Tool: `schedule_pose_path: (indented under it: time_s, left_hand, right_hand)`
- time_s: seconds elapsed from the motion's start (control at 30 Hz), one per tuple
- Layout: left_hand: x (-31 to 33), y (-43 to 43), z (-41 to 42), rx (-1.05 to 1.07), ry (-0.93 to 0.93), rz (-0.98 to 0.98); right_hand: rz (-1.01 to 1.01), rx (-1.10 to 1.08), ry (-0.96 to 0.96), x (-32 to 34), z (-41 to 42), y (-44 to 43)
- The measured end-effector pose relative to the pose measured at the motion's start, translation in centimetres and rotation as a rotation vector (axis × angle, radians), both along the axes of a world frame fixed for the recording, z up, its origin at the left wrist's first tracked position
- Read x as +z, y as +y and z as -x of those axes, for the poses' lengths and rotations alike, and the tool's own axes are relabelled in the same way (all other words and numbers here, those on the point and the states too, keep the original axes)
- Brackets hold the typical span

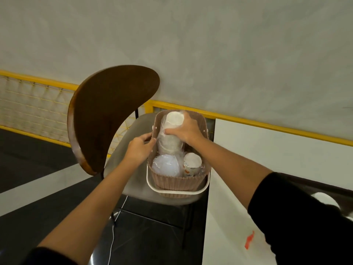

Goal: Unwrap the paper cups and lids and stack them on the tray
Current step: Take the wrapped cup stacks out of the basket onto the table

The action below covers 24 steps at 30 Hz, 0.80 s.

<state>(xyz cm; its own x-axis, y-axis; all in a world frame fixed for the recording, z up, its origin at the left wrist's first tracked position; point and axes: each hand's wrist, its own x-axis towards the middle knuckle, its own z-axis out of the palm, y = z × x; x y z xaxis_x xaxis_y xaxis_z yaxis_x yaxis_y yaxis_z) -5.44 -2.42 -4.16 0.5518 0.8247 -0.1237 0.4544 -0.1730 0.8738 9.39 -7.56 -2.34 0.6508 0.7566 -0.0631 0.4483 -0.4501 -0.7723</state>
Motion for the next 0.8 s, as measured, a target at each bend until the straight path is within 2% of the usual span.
schedule_pose_path:
  time_s: [0.27, 0.6, 0.8]
  left_hand:
    - [5.5, -2.9, -0.5, 0.087, -0.190, -0.047]
    - [12.4, -9.0, -3.1, -0.152, -0.370, 0.033]
    - [14.9, -15.6, -5.2, -0.424, -0.352, 0.093]
  right_hand:
    - [-0.166, -0.106, 0.012, 6.3, -0.8, -3.5]
    - [-0.428, -0.190, -0.010, 15.1, -0.2, -14.8]
    - [-0.523, -0.290, -0.027, 17.3, -0.1, -24.5]
